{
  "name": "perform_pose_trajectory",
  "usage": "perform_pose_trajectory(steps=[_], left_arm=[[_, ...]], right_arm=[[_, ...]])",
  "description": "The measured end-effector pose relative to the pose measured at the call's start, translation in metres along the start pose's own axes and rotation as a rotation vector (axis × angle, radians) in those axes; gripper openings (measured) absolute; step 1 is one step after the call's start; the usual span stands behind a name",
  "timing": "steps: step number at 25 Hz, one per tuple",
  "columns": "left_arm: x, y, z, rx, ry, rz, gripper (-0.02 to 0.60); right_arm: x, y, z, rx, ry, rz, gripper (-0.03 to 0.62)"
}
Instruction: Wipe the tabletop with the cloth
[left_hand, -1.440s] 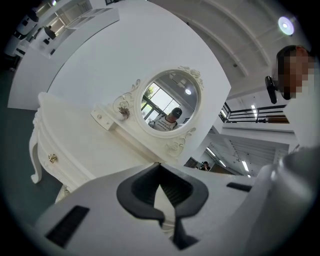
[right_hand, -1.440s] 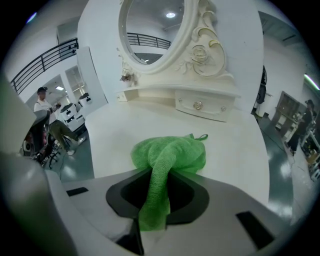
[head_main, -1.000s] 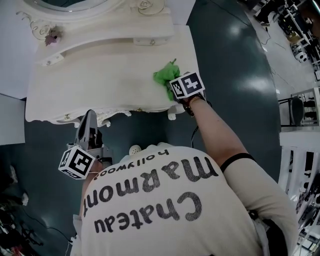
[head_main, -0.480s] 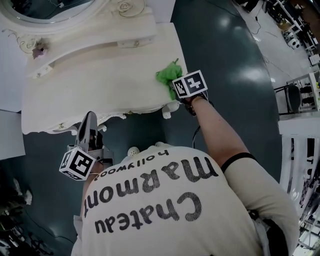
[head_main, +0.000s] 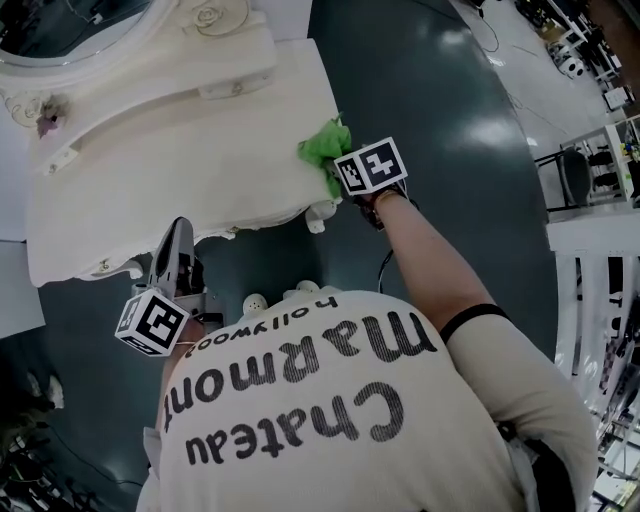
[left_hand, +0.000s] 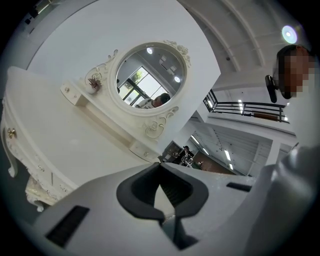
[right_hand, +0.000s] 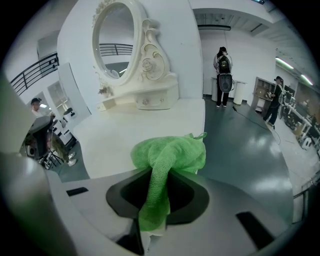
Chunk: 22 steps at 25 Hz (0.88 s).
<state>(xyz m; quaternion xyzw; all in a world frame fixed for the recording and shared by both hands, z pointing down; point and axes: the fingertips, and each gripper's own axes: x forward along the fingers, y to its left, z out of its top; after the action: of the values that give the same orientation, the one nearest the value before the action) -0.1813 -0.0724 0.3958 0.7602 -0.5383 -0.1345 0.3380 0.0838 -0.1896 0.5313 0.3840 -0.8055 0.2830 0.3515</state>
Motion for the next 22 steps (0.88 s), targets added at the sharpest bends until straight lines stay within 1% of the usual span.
perform_pose_trajectory(steps=[5,9,12,17,22], left_arm=[[0.015,-0.018,-0.011,0.013,0.007,-0.023,0.006],[0.021,-0.027,-0.017,0.014,-0.005,-0.022,0.006],[0.023,-0.033,-0.026,0.019,-0.008,-0.026,0.006],[0.019,-0.040,-0.026,0.043,-0.025,-0.028,0.006],[0.007,-0.038,-0.022,0.053,-0.045,-0.006,0.006]], right_arm=[[-0.008,-0.014,-0.008,-0.010,-0.009,0.009,0.097],[-0.013,-0.019,-0.009,-0.035,-0.020,0.036,0.097],[-0.015,-0.022,-0.011,-0.041,-0.035,0.038,0.097],[-0.018,-0.024,-0.012,-0.014,-0.077,0.048,0.097],[-0.021,-0.027,-0.014,0.034,-0.105,0.036,0.097]])
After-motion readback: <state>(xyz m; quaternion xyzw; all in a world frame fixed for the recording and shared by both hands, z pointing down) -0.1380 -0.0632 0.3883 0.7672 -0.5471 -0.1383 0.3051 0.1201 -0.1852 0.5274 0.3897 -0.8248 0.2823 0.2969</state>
